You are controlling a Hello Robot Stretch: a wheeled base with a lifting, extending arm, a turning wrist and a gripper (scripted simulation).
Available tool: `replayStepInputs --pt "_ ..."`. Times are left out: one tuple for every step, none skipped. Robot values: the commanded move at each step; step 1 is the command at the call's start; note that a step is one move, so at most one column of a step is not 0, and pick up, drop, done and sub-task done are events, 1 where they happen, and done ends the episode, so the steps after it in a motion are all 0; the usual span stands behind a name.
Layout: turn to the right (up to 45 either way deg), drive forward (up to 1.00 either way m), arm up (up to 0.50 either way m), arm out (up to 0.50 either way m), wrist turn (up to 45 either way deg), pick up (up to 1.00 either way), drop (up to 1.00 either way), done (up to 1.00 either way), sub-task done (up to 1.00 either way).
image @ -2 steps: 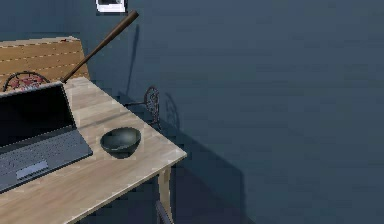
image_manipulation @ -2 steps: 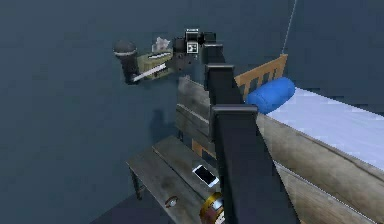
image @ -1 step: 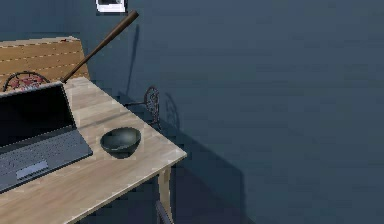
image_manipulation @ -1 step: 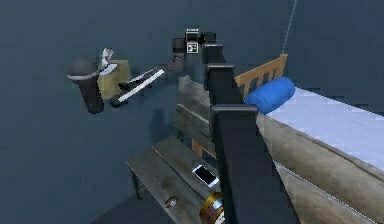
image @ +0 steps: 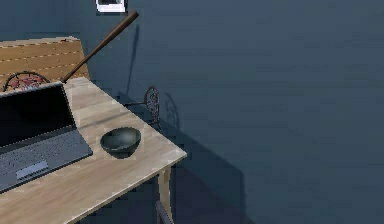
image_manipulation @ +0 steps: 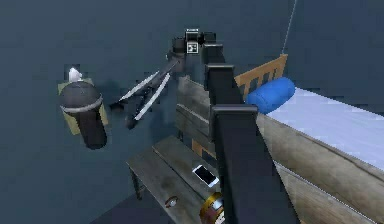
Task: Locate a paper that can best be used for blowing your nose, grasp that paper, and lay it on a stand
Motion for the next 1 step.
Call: replayStepInputs --pt "0.0 0.00 0.00 -0.48 0.0 0.00 0.00 0.00 0.00"
